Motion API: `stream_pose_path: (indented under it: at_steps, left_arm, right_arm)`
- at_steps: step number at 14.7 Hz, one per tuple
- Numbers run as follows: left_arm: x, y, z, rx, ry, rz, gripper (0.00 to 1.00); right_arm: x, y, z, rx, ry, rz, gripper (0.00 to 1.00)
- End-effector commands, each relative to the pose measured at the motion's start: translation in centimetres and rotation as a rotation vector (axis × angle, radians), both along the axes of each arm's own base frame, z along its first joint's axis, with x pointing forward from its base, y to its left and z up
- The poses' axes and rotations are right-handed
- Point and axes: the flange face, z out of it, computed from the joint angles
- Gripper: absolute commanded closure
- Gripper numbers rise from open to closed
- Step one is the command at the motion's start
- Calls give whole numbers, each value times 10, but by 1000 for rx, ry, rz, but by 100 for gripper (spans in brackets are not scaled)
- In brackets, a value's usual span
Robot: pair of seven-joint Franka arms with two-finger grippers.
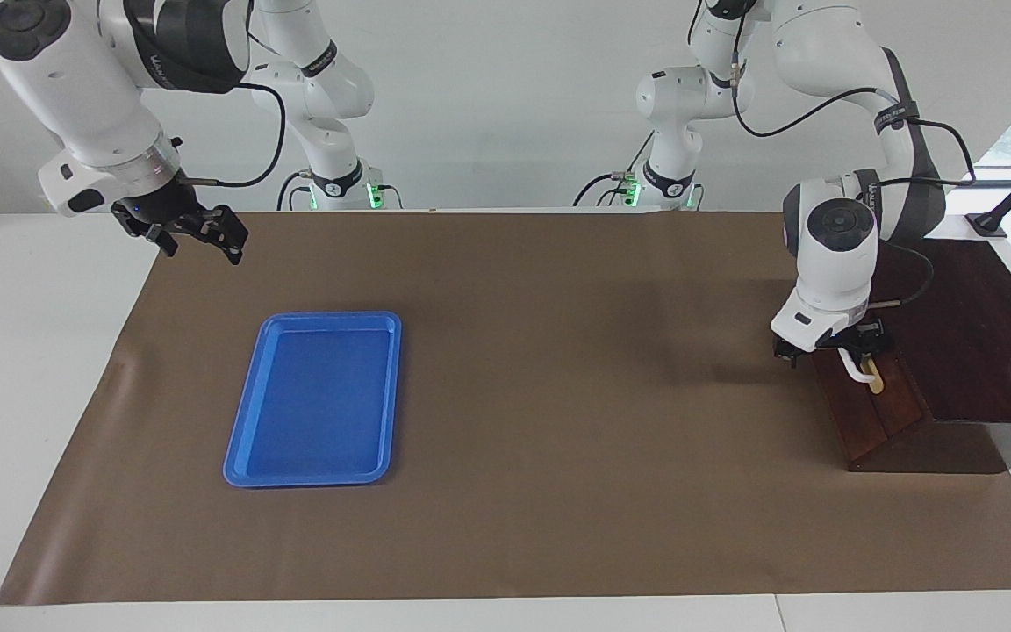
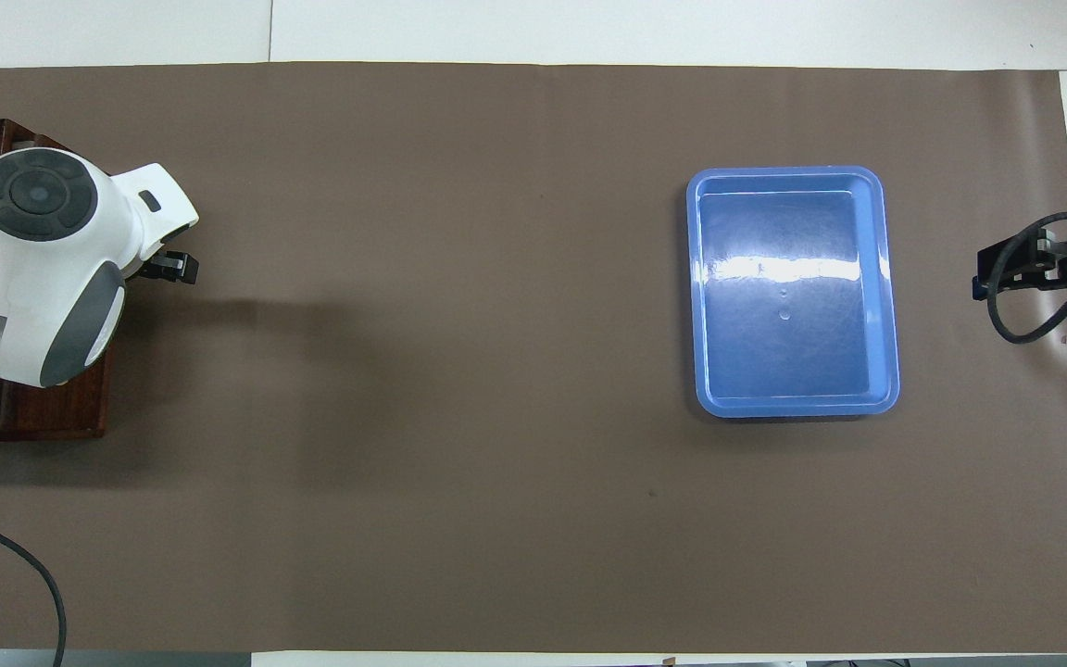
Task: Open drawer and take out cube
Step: 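Pull the drawer open toward the table center with the left gripper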
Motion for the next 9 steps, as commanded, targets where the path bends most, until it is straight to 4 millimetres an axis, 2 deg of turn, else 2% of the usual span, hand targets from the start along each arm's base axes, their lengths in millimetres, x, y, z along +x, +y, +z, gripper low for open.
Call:
stream_pose_path:
  at_steps: [1, 9]
  left_arm:
    - [-4, -22, 5, 21, -4, 23, 0]
    - [-16, -76, 7, -33, -8, 98, 0]
  right_arm:
    - [-3, 1, 3, 1, 9, -8, 0]
    - [-3, 1, 3, 1, 9, -8, 0]
